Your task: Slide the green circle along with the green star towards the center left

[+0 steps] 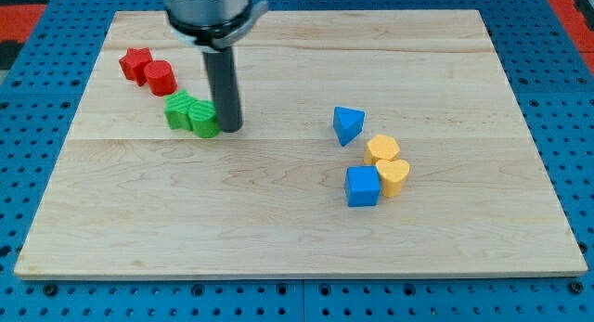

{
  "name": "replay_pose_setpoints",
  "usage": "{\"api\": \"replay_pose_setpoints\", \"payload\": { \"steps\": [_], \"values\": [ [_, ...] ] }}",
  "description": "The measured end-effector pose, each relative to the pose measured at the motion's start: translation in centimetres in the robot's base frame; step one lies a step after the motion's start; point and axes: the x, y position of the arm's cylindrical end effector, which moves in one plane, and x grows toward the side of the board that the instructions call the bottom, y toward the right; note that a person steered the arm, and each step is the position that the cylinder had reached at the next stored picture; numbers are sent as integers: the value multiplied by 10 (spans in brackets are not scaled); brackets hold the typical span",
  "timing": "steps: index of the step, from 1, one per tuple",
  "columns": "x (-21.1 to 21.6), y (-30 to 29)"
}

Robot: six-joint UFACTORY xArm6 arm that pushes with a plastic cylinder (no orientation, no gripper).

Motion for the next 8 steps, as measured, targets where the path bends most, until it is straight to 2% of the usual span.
{"api": "replay_pose_setpoints", "payload": {
  "steps": [1, 3, 7, 8],
  "values": [
    [-1, -24],
    [-18, -30],
    [-2, -36],
    [-14, -52]
  ]
}}
